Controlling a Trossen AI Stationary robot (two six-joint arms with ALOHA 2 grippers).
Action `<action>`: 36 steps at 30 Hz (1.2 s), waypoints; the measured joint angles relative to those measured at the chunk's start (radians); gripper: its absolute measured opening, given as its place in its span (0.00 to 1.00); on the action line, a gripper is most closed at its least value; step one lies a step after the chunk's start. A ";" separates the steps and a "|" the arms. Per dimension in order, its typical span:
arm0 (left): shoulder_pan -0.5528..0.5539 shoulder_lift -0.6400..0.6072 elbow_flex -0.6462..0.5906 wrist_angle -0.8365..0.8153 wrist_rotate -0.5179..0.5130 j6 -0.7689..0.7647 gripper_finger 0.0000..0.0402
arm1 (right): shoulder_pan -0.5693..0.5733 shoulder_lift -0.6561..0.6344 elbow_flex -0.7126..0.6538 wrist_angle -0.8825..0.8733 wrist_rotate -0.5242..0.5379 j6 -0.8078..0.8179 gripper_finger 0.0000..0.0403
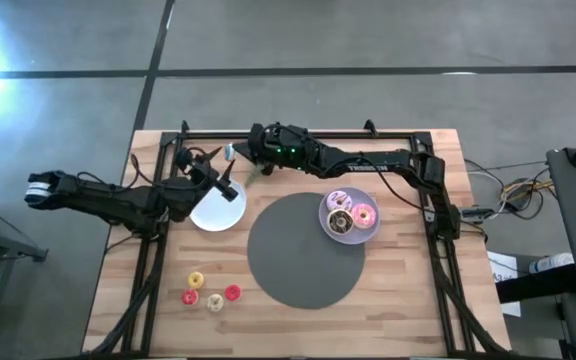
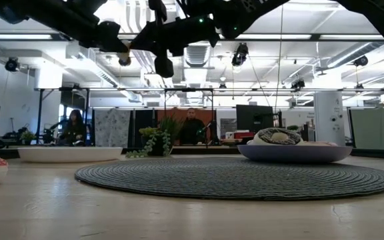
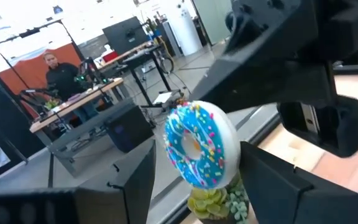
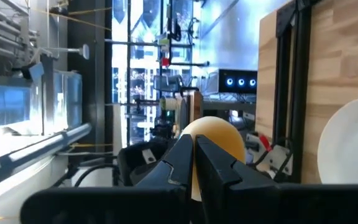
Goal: Pick & Place donuts
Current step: Put the small blue donut on the white plate
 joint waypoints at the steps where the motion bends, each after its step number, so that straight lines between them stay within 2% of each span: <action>1: 0.004 0.002 0.000 0.010 0.000 0.006 0.50 | 0.002 0.000 0.000 0.000 0.009 0.000 0.02; 6: 0.010 0.013 0.000 0.012 0.018 -0.002 0.48 | 0.005 0.000 0.000 -0.002 0.016 -0.001 0.02; 10: 0.010 0.029 0.000 0.014 0.019 -0.008 0.42 | 0.007 0.000 0.000 -0.002 0.016 -0.016 0.02; 17: 0.010 0.039 0.016 -0.011 0.015 -0.070 0.24 | 0.009 0.000 0.000 -0.006 0.019 -0.042 0.02; 22: 0.010 0.044 0.083 -0.132 0.004 -0.076 0.08 | 0.009 0.000 0.001 -0.005 0.053 -0.092 0.02; 25: 0.010 0.053 0.111 -0.237 0.002 -0.098 0.02 | 0.009 0.000 0.001 -0.015 0.071 -0.150 0.03; 28: 0.010 0.053 0.113 -0.356 -0.025 -0.173 0.01 | 0.009 -0.002 0.001 -0.041 0.080 -0.204 0.09; 33: 0.005 0.011 0.109 -0.557 -0.037 -0.353 0.01 | -0.002 -0.042 0.001 -0.137 0.070 -0.334 0.24; 36: -0.001 -0.029 0.109 -0.718 0.023 -0.480 0.01 | -0.015 -0.083 0.001 -0.231 0.068 -0.406 0.34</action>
